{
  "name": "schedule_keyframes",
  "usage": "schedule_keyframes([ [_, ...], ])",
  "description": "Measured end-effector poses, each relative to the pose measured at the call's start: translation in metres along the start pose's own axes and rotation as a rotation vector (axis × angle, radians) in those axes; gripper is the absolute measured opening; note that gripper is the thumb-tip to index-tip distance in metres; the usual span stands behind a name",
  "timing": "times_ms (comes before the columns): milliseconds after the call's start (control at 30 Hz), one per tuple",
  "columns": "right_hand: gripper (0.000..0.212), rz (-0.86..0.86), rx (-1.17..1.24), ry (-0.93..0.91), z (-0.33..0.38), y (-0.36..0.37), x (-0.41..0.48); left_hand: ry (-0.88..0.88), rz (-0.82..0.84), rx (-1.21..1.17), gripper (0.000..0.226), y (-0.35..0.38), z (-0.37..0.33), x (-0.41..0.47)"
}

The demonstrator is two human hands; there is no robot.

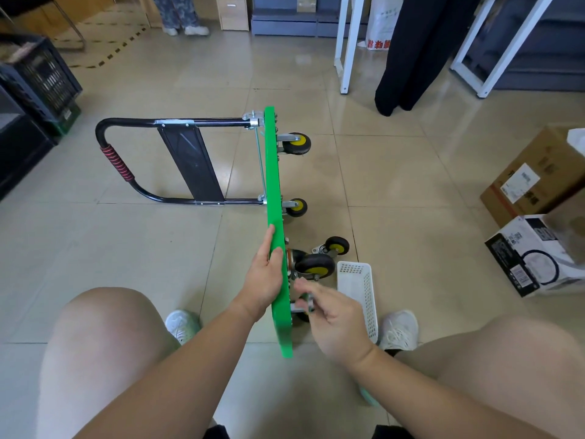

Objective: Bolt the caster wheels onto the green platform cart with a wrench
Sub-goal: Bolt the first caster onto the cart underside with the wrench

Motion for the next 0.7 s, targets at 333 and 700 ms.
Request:
schedule_keyframes([
  [333, 0.018, 0.156, 0.422, 0.535, -0.010, -0.019, 0.105, -0.004, 0.000, -0.008, 0.051, 0.002, -0.001, -0.001],
  [700, 0.009, 0.463, 0.341, 0.563, -0.024, 0.021, 0.143, 0.014, 0.006, -0.018, 0.052, 0.001, -0.001, 0.002],
])
Point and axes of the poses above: each hand's wrist, its own x-axis towards the middle knuckle, its own y-axis out of the palm, z = x × y, the point moved 4 cm from there along x, towards the middle knuckle, and after that the axes turned 9 degrees about -x, right-handed, at the moved point
